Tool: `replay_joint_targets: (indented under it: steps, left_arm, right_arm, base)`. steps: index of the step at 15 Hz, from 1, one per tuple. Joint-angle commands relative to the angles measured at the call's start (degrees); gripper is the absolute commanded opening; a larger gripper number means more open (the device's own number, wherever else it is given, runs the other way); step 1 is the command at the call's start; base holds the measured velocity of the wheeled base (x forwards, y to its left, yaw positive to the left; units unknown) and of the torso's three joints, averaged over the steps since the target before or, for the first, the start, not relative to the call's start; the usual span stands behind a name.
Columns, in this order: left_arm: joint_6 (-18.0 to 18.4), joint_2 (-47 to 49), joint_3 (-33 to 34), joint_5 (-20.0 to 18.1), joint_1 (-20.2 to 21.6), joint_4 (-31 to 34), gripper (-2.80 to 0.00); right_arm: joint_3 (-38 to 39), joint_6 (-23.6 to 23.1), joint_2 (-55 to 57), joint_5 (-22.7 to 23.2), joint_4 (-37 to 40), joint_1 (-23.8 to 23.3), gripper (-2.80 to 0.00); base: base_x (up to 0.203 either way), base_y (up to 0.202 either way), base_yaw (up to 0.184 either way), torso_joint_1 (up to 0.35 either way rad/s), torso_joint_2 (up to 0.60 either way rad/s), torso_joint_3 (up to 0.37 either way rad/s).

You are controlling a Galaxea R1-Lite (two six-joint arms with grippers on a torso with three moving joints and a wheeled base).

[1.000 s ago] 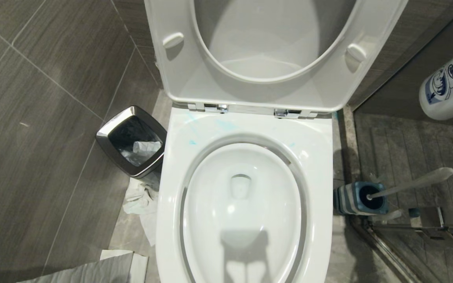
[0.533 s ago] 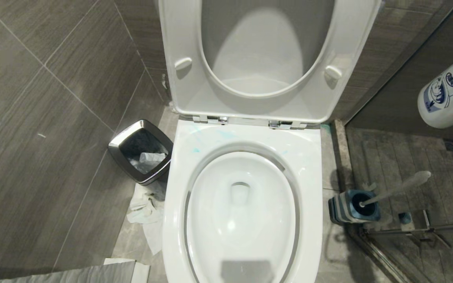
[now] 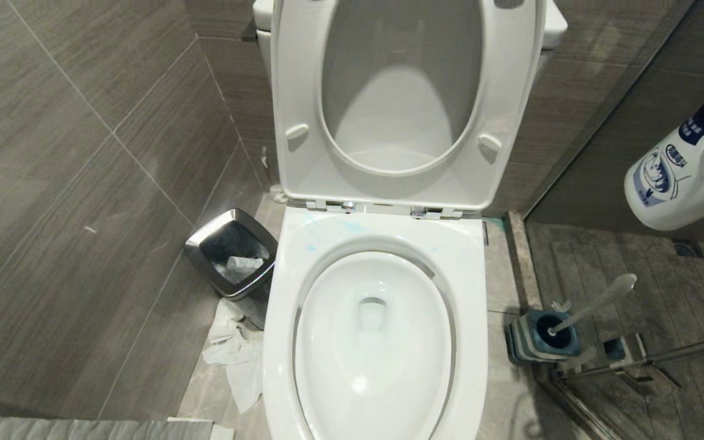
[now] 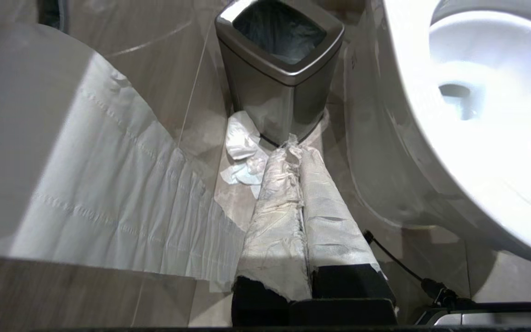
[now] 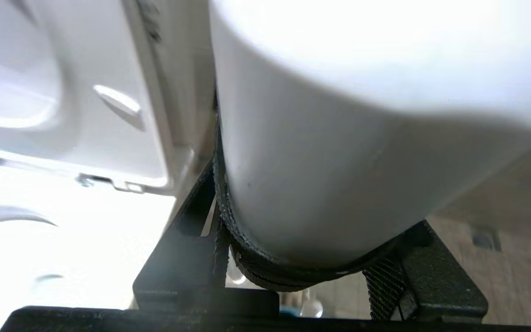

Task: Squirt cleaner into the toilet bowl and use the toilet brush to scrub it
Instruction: Pour in the cleaning agent

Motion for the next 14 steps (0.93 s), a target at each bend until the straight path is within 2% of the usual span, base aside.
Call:
replay_joint_targets:
  steps: [1, 4, 8, 10, 14]
  left_arm:
    - [0.0, 0.05, 0.09, 0.01, 0.02, -0.01, -2.8]
    - [-0.09, 0.05, 0.09, 0.01, 0.02, -0.01, -2.8]
    - [-0.09, 0.05, 0.09, 0.01, 0.02, -0.01, -2.8]
    - [-0.09, 0.05, 0.09, 0.01, 0.02, -0.01, -2.8]
    - [-0.09, 0.05, 0.09, 0.01, 0.02, -0.01, -2.8]
  right_arm:
    - [0.34, -0.05, -0.41, -0.11, -0.12, 1.26, -2.8]
    - [0.4, -0.14, -0.41, -2.91, 1.19, 5.65, -2.8]
    - [0.11, -0.63, 1.1, -11.6, 2.27, 17.63, -2.8]
    - [-0.15, -2.8, 3.98, -14.25, 2.09, 21.76, -2.8]
    - [-3.05, -9.01, 10.25, -19.44, 1.82, 26.29, -2.8]
  base:
    - [0.0, 0.0, 0.0, -0.005, 0.0, 0.196]
    - [0.0, 0.0, 0.0, 0.003, 0.0, 0.2]
    - [0.0, 0.0, 0.0, -0.001, 0.0, 0.174]
    - [0.0, 0.0, 0.0, 0.004, 0.0, 0.054]
    - [0.0, 0.0, 0.0, 0.0, 0.0, 0.0]
